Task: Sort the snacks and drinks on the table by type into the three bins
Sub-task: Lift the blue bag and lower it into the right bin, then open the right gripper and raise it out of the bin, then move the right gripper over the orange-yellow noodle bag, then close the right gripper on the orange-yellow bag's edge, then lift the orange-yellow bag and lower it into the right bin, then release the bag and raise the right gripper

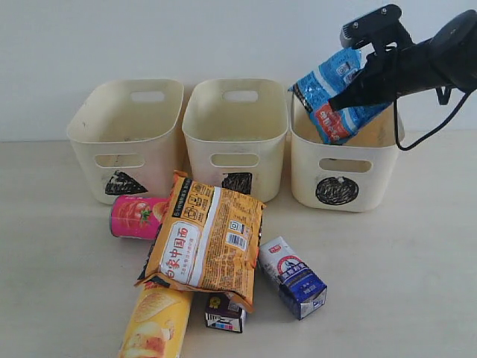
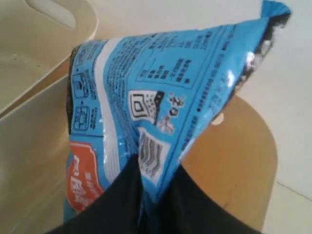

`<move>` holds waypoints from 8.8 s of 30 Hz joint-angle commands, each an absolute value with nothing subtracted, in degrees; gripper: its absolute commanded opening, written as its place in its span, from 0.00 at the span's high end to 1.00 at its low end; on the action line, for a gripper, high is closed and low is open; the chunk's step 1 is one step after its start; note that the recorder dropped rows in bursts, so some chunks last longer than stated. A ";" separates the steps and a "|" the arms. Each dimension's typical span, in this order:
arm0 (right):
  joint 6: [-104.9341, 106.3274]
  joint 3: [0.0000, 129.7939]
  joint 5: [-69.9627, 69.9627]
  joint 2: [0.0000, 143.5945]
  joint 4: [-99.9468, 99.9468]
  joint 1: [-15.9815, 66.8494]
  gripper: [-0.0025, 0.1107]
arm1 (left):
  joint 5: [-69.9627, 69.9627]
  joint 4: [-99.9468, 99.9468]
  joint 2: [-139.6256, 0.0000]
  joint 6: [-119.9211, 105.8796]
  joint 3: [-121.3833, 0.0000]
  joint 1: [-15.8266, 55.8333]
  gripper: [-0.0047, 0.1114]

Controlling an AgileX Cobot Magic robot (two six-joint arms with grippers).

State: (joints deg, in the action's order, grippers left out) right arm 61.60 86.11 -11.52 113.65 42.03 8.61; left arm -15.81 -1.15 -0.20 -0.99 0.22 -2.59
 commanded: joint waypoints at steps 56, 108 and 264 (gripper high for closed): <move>60.80 73.81 -56.60 97.84 36.30 30.31 0.98 | -15.47 -0.92 0.00 -0.50 0.00 -2.19 0.93; 33.64 34.82 24.16 95.55 5.24 49.16 0.21 | -15.47 -0.92 0.00 -0.50 0.00 -2.19 0.93; 38.77 92.09 -29.96 112.84 43.45 4.57 0.32 | -15.47 -0.92 0.00 -0.50 0.00 -2.19 0.93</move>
State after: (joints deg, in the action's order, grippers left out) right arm 39.61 91.75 -30.55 113.61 46.84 4.98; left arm -15.81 -1.15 -0.20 -0.99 0.22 -2.59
